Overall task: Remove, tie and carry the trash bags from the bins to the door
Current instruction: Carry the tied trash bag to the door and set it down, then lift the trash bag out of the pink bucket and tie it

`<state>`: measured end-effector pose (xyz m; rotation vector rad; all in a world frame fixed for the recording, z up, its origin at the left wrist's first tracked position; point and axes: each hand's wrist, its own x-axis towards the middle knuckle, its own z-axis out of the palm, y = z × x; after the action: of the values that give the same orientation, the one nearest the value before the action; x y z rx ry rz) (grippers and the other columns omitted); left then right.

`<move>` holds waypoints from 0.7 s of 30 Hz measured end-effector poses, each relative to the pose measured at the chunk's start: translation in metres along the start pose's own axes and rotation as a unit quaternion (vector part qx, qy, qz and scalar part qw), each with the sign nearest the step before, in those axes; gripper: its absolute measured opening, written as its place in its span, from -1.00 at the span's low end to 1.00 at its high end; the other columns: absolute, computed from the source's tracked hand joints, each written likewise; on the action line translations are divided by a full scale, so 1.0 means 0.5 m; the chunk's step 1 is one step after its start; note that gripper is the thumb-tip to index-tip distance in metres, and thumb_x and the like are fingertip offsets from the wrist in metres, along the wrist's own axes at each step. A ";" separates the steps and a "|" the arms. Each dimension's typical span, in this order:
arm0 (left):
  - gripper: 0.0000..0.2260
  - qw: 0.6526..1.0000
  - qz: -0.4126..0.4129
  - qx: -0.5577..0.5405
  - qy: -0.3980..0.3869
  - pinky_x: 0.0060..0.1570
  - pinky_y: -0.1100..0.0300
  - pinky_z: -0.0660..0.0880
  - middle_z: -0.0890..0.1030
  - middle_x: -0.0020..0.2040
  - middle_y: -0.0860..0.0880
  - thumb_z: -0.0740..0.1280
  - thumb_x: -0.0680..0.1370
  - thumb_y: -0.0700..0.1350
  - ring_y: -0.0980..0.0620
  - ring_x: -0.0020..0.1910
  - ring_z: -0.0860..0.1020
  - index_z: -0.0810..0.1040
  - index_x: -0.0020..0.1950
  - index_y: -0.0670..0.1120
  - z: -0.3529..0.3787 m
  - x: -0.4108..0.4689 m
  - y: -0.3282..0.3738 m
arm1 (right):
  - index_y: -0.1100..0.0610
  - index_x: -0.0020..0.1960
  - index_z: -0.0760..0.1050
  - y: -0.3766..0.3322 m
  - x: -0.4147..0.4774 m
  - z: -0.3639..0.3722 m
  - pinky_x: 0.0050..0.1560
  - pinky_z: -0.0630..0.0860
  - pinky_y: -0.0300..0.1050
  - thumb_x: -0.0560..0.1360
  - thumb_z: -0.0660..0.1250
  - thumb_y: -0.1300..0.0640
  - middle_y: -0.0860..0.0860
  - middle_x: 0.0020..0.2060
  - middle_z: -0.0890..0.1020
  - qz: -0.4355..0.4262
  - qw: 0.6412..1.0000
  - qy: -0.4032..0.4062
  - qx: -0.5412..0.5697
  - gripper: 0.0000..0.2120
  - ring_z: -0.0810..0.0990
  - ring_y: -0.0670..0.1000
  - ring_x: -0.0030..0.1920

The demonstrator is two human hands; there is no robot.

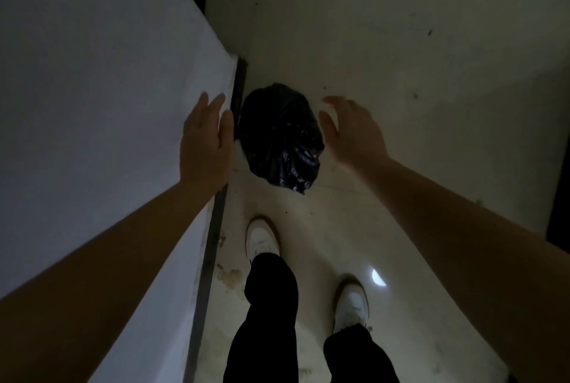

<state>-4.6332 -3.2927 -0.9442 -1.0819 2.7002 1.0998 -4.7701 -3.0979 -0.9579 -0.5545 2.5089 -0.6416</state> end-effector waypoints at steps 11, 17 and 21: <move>-0.51 0.930 0.303 0.086 0.191 0.46 -0.23 0.19 0.20 0.58 -0.22 0.02 0.68 0.08 -0.20 0.55 0.19 0.26 0.55 -0.13 -0.524 -0.063 0.695 | 0.06 0.51 0.29 -0.290 -0.176 -0.814 0.47 0.21 0.15 0.66 0.11 -0.09 0.18 0.51 0.30 -0.166 0.922 0.330 -0.114 -0.54 0.18 0.23 0.54; -0.53 0.822 0.450 0.063 0.343 0.44 -0.25 0.20 0.21 0.56 -0.28 0.08 0.71 0.03 -0.25 0.54 0.19 0.26 0.55 -0.18 -0.858 -0.217 1.110 | 0.12 0.50 0.34 -0.469 -0.407 -1.295 0.48 0.23 0.17 0.67 0.14 -0.08 0.21 0.50 0.31 -0.248 0.812 0.498 -0.175 -0.53 0.22 0.27 0.52; -0.49 0.759 0.510 0.072 0.398 0.46 -0.26 0.15 0.17 0.56 -0.31 0.09 0.71 0.08 -0.28 0.55 0.16 0.21 0.57 -0.17 -1.005 -0.339 1.266 | 0.18 0.48 0.36 -0.531 -0.598 -1.466 0.48 0.23 0.18 0.66 0.18 -0.07 0.25 0.49 0.32 -0.236 0.743 0.602 -0.172 -0.51 0.24 0.30 0.50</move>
<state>-4.7845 -3.1849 -0.1396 0.1865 4.1421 0.3600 -4.8615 -2.9225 -0.1466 -1.2406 3.8035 -0.9079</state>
